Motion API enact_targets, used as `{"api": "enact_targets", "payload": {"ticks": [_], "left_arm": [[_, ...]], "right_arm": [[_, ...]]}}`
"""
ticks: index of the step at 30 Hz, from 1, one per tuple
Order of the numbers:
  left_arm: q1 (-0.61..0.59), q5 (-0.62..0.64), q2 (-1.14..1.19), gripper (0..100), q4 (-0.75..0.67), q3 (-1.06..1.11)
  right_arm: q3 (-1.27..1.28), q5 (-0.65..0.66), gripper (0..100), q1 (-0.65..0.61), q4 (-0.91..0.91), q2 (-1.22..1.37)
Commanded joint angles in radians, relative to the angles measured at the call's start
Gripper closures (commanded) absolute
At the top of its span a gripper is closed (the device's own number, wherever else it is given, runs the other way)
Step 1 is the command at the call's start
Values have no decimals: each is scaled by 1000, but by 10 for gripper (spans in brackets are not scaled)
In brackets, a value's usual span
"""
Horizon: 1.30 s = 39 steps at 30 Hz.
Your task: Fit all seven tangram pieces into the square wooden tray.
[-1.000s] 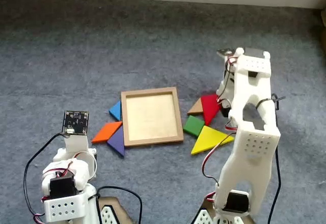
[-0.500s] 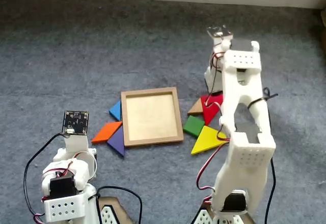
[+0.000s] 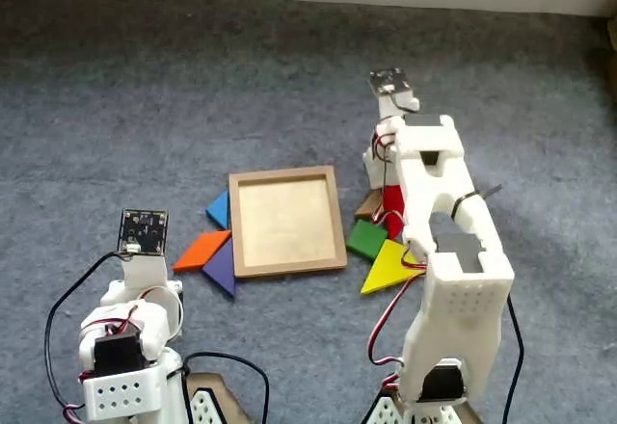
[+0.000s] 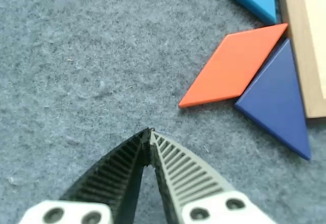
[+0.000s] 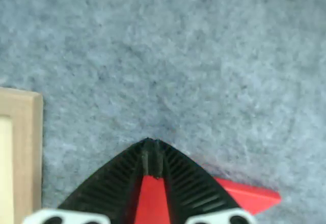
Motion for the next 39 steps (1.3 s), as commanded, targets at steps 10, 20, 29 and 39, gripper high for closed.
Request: {"api": "enact_targets", "payload": {"ticks": [10,20,29,39], "left_arm": [[-8,-9,-47,992,5,21],[-8,-9,-47,992,5,21],[-8,-9,-47,992,5,21],[-8,-9,-47,992,5,21]], "right_arm": [[68,133,987,61,226,-76],[76,276,987,116,367,-166],[150,273,987,147,389,-444],[351,9,842,125,266,-529]]}}
